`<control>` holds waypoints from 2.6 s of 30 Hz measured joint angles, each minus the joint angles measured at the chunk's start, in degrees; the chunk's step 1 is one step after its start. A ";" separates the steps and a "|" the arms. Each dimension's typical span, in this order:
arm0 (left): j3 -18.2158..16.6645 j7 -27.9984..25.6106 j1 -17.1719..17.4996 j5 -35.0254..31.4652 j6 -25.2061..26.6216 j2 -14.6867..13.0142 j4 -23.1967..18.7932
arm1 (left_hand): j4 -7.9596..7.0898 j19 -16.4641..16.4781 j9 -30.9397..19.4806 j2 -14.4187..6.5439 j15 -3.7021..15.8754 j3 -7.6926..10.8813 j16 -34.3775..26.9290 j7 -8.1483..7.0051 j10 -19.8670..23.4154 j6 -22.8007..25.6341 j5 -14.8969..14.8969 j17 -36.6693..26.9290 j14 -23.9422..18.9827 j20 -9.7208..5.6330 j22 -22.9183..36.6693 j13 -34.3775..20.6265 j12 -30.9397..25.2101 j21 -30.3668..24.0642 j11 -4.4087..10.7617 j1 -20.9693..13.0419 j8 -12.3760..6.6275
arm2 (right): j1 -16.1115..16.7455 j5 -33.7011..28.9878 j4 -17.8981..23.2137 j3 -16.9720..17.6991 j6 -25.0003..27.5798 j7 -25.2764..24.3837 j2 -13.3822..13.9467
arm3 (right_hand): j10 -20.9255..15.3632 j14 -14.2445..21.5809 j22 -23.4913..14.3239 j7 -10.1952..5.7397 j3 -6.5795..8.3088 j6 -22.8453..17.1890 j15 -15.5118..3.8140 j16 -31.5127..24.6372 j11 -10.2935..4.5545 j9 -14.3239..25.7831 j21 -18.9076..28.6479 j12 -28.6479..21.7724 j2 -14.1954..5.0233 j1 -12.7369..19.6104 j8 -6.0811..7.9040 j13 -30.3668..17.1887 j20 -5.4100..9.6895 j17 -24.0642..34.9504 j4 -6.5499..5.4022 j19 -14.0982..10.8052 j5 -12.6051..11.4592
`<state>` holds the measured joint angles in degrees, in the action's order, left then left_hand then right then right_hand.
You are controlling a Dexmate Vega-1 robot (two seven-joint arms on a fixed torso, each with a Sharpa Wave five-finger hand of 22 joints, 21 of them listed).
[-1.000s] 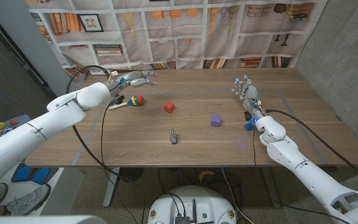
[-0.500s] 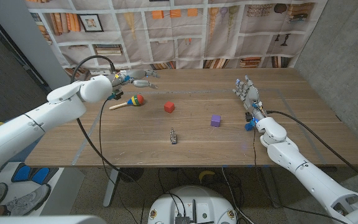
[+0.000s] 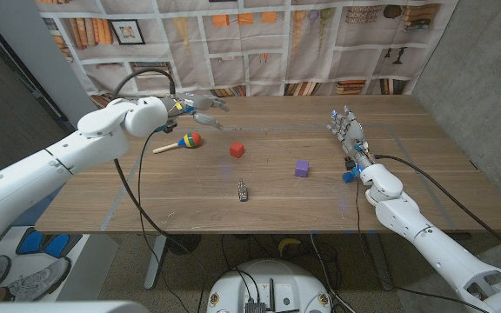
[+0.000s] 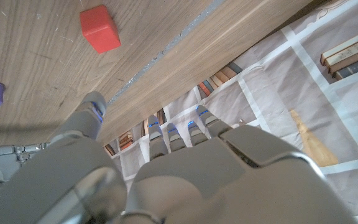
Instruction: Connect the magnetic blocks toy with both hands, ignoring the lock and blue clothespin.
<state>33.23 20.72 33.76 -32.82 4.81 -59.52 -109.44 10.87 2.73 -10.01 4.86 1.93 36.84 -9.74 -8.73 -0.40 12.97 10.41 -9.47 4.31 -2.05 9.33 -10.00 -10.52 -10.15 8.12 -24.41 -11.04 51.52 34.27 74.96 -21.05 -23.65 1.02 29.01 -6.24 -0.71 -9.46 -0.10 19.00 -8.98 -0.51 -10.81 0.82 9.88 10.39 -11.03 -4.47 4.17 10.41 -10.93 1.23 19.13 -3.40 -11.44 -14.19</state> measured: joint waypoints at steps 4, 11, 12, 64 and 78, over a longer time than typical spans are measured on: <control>1.51 2.02 -1.76 -3.20 -0.14 1.18 -0.30 | 0.00 -0.88 0.00 0.44 -0.68 0.00 0.00 -0.39 -1.20 -0.39 0.00 -0.26 1.21 0.10 0.00 0.00 0.16 0.20 -0.58 -1.44 0.00 | 0.38 0.10 0.05 0.16 -0.29 -0.13 0.06 | 0.00 0.00 0.00 0.00 0.01 0.00 0.00 0.00 0.00 0.00 0.00 0.00 0.00 0.00 0.00 0.00 0.00 -0.28 0.01 0.00 0.00; 3.18 5.81 -3.30 -8.67 0.16 3.07 -0.55 | 0.00 -2.47 0.00 0.95 -1.49 0.00 0.00 -0.39 -3.52 -1.03 0.22 -0.29 3.46 1.46 0.01 -0.29 0.35 0.19 -1.18 -3.77 0.00 | 1.29 0.15 1.03 0.53 -0.45 -0.89 0.42 | 0.00 0.00 0.00 0.00 0.24 0.00 0.00 0.00 0.00 0.00 0.00 0.00 0.00 0.00 0.00 0.00 -0.01 -0.27 0.24 0.00 0.00; 3.18 5.98 -3.30 -8.86 0.18 3.07 -0.55 | 0.00 -2.79 0.00 1.18 -1.78 0.00 0.00 -0.59 -4.02 -1.24 0.22 -0.29 3.75 1.53 0.01 -0.29 0.37 0.19 -1.25 -4.00 0.00 | 1.47 0.15 1.27 0.63 -0.45 -0.89 0.51 | 0.00 0.00 0.00 0.00 0.24 0.00 0.00 0.00 0.00 0.00 0.00 0.00 0.00 0.00 0.00 0.00 0.00 -0.28 0.24 0.00 0.00; 10.76 6.71 -8.23 -13.72 -4.67 12.41 12.83 | -0.65 -9.89 -0.26 3.34 -3.98 -1.11 -0.02 0.24 -8.13 -3.04 -0.05 -0.27 5.72 3.79 0.14 -0.28 0.10 0.40 -2.61 -7.36 -0.21 | 2.14 -0.20 1.66 1.44 -0.52 -3.76 -0.13 | 0.01 0.01 0.00 -0.01 0.24 0.00 0.01 -0.66 0.00 0.14 0.00 0.00 0.00 0.00 0.00 -0.02 -0.01 -1.06 0.73 0.00 0.23; 12.05 3.88 -7.42 -13.06 -3.60 13.82 15.15 | -0.41 -10.19 -0.25 3.26 -4.19 -1.34 -0.47 0.69 -8.44 -3.03 -0.05 -0.27 5.51 4.10 0.14 -0.12 0.00 0.15 -2.91 -7.89 -0.44 | 2.55 0.10 1.60 1.79 -0.89 -4.08 -0.20 | 0.01 0.01 0.00 0.00 0.06 0.00 0.01 -0.66 0.00 0.13 0.00 0.00 -0.02 -0.02 0.00 -0.02 -0.01 -1.06 0.90 0.00 0.23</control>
<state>45.28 24.60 26.34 -45.88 1.21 -45.71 -94.29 10.46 -7.46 -10.26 8.12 -2.26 35.50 -10.20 -8.05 -8.83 9.94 10.36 -9.73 9.82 2.05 9.47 -10.12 -10.53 -9.99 5.21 -32.30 -11.48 54.07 34.37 76.56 -19.25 -24.54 -3.07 28.81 -6.24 -0.70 -9.45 -0.11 19.05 -8.99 -0.50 -11.47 0.82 10.01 10.39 -11.03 -4.48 4.15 10.41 -10.94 1.22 18.07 -2.50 -11.44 -13.96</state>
